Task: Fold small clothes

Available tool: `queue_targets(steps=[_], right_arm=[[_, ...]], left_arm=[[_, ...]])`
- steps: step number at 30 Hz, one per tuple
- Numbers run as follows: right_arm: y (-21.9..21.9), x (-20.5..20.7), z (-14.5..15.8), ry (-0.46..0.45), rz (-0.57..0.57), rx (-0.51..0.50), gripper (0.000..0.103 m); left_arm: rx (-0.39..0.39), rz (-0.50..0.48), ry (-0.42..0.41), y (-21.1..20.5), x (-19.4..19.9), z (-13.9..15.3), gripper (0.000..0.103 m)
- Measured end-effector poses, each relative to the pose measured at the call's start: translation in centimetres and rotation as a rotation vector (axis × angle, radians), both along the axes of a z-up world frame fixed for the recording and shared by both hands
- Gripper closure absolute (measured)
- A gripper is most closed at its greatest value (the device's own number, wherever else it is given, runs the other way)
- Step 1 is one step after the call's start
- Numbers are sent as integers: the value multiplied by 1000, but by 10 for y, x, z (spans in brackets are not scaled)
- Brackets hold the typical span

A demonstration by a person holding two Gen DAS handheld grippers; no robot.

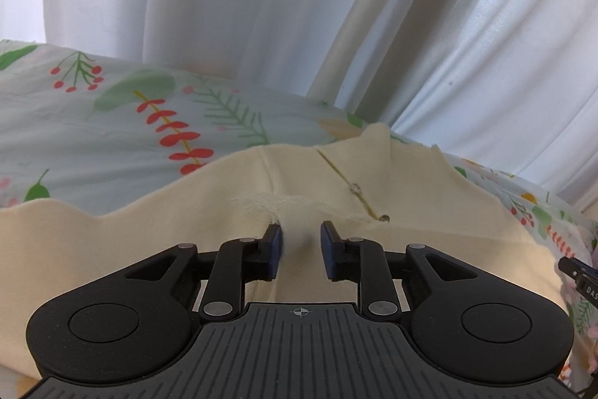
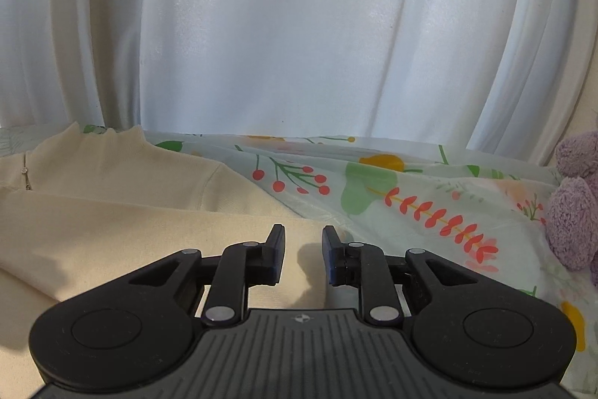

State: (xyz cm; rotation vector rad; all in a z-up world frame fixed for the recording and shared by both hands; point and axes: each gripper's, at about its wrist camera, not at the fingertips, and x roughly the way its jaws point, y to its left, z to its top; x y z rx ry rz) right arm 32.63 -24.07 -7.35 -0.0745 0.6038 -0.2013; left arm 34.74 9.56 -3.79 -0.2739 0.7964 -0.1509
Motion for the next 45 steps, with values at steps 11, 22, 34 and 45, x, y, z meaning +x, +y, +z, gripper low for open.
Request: queue_targets(steps=[11, 22, 34, 45], right_arm=[[53, 27, -30, 75, 235, -104, 82], [39, 19, -23, 55, 220, -10, 79], [49, -1, -19, 104, 223, -3, 79], [24, -81, -14, 131, 152, 239, 71]], left_arm=[[86, -109, -49, -49, -14, -22, 66], [-91, -10, 0, -15, -17, -18, 65], [-242, 74, 46, 11, -25, -18, 55], [-396, 801, -72, 215, -138, -2, 22]])
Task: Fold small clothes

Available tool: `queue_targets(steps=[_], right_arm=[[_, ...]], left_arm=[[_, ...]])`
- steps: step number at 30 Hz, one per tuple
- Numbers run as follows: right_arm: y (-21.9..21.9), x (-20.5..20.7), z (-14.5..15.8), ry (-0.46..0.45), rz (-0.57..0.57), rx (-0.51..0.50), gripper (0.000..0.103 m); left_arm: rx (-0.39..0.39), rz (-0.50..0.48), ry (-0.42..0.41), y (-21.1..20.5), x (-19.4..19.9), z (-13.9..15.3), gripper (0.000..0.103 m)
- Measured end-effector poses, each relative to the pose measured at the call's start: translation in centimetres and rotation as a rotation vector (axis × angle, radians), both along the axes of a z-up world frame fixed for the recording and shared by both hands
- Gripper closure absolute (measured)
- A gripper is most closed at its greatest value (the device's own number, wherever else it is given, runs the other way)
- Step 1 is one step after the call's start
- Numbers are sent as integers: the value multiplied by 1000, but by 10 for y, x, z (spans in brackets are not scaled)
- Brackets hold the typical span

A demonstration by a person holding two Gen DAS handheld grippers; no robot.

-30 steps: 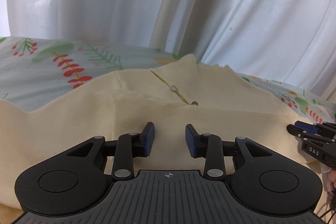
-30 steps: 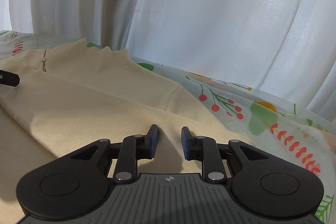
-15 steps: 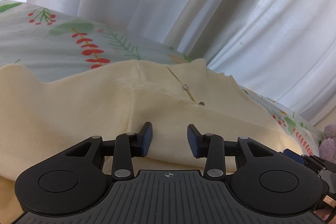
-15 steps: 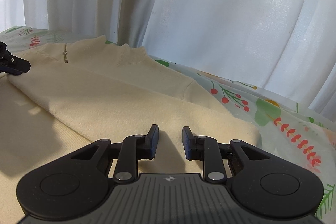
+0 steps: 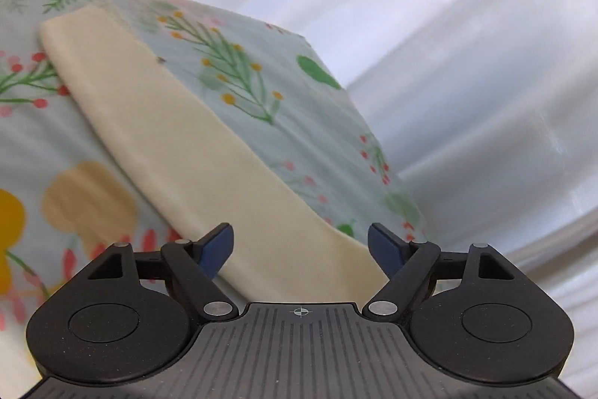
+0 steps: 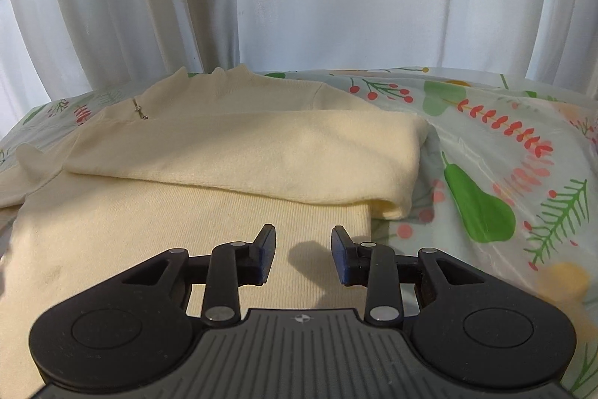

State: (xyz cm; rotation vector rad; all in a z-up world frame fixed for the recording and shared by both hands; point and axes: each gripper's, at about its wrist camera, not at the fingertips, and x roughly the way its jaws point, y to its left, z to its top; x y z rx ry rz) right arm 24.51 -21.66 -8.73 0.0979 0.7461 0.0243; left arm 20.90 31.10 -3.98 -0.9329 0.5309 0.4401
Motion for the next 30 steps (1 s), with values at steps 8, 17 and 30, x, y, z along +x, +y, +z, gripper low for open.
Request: queue_targets(steps=[8, 17, 30], right_arm=[[6, 3, 3, -3, -8, 82, 71], [25, 8, 14, -26, 31, 90, 71], [26, 12, 9, -9, 4, 76, 71]], left_arm=[[-104, 240, -3, 76, -35, -19, 31], [-136, 307, -75, 97, -44, -27, 42], [-174, 387, -84, 143, -37, -46, 94]])
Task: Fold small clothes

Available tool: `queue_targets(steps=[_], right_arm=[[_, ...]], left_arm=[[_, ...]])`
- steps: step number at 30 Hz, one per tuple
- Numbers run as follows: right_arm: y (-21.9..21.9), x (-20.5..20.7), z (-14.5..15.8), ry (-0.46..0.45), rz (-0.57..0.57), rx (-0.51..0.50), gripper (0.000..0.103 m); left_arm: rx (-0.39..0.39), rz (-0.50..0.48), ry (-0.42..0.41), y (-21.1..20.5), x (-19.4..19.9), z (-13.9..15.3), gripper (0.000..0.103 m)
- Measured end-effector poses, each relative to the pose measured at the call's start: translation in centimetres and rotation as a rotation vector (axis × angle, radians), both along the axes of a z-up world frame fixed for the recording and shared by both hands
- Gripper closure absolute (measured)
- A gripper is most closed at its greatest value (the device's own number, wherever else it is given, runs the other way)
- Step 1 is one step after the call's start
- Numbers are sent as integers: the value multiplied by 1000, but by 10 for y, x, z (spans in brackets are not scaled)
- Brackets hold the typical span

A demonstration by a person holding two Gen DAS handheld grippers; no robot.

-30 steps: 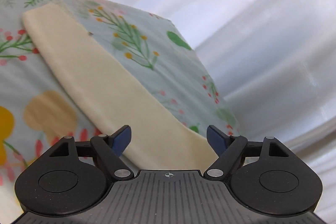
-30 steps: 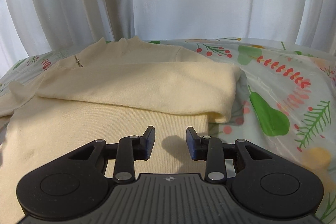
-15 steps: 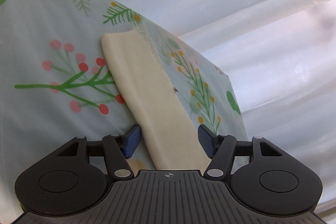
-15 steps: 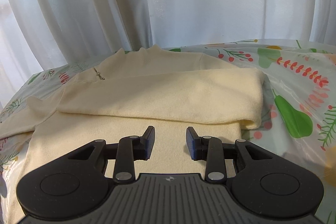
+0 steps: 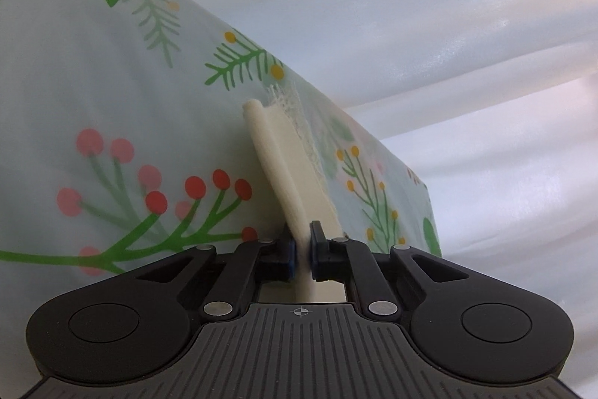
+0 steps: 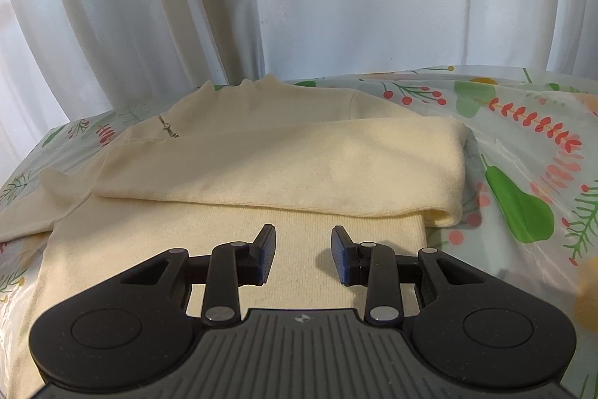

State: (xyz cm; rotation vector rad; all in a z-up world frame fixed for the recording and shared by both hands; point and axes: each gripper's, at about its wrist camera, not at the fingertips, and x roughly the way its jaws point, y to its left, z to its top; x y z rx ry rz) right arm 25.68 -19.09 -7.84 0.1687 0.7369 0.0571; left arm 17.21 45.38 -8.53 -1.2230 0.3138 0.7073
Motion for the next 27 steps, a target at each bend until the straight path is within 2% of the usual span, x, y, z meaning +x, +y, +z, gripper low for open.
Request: queue_targets(steps=[3, 8, 11, 14, 18, 20, 21, 23, 27], right_arm=[[-1, 0, 0, -5, -5, 5, 71], [-5, -2, 0, -8, -20, 15, 71], [-5, -4, 1, -13, -23, 17, 71], [-6, -5, 4, -24, -22, 27, 71], [-7, -7, 8, -39, -13, 33, 71], [-7, -5, 8, -35, -13, 34, 71], [-7, -4, 7, -32, -12, 36, 71], [-8, -1, 6, -21, -12, 40, 71], [-9, 11, 7, -11, 11, 76, 71]], left_arm=[[53, -26, 1, -4, 4, 6, 95], [314, -282, -59, -48, 35, 53, 95], [437, -476, -143, -99, 61, 89, 95], [542, -693, -249, -168, 85, 119, 95], [632, -975, -323, -273, 111, 136, 94], [659, -1086, -323, -320, 120, 128, 89], [658, -1141, -303, -341, 125, 119, 76], [624, -1213, -228, -373, 130, 98, 61], [493, -1235, -154, -390, 110, 63, 61]])
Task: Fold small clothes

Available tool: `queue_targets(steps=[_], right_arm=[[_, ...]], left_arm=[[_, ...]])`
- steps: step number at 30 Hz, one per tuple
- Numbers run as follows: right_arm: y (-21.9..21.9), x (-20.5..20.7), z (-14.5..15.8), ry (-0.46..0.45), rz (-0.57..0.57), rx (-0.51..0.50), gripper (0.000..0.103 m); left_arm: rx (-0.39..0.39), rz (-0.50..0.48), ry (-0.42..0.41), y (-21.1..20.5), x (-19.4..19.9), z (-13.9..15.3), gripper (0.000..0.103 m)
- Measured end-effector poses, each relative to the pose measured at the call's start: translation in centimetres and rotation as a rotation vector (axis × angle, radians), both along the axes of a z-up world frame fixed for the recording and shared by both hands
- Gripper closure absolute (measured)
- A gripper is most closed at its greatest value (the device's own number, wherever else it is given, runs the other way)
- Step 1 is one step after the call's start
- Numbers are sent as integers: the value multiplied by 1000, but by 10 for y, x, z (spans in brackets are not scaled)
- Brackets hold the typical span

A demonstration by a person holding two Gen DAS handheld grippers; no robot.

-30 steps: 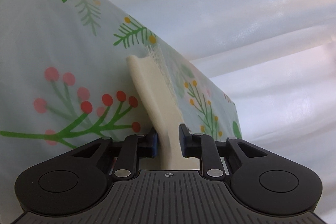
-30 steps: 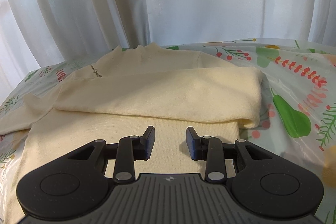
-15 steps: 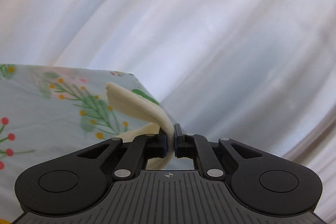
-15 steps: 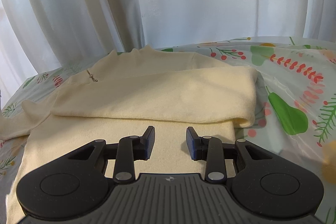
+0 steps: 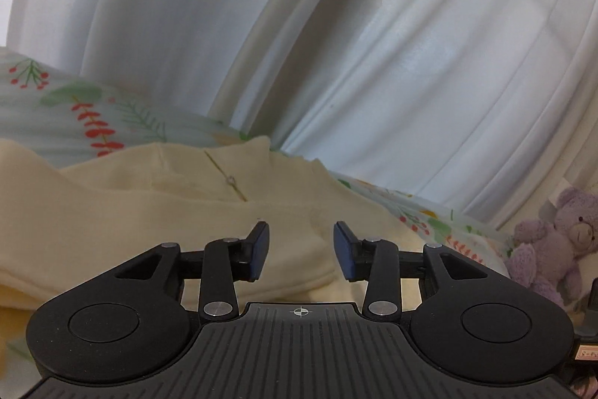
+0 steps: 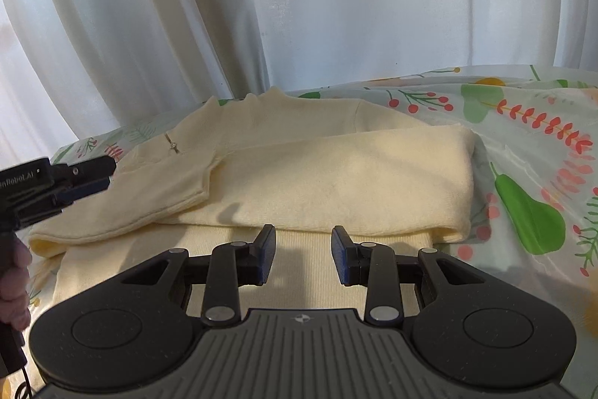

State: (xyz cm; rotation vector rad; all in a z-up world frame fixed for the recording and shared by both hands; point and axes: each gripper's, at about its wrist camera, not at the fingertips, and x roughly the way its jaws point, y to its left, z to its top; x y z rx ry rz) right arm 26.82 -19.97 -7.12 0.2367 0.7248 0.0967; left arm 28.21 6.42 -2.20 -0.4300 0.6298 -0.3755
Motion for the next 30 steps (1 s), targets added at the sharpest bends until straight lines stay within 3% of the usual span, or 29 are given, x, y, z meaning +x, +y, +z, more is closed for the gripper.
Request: queue_targets(steps=[3, 6, 8, 13, 15, 18, 19, 21, 25, 27, 30], right_arm=[[4, 24, 0, 22, 60, 82, 71], [13, 56, -6, 59, 121, 185, 69], [22, 79, -13, 97, 150, 236, 64], [43, 111, -26, 146, 185, 295, 63], [52, 117, -25, 143, 195, 275, 64], [63, 123, -25, 153, 223, 243, 94], [66, 122, -24, 147, 225, 222, 97], [70, 113, -12, 56, 218, 141, 98], [54, 85, 20, -127, 97, 13, 98], [33, 76, 26, -151, 21, -22, 98], [5, 69, 21, -117, -56, -64, 98]], left_arm=[[-55, 46, 90, 12, -17, -19, 61], [-55, 84, 158, 29, -19, -32, 61], [-42, 125, 178, 37, -20, -35, 61], [-94, 205, 190, 64, -21, -38, 61], [-108, 221, 194, 71, -17, -39, 61], [-134, 233, 199, 75, -13, -39, 61], [-135, 239, 200, 76, -12, -39, 61], [-127, 261, 195, 77, -12, -33, 63], [-116, 275, 180, 84, -4, -27, 65], [-111, 285, 173, 87, -1, -25, 69], [-125, 282, 159, 89, 3, -23, 75]])
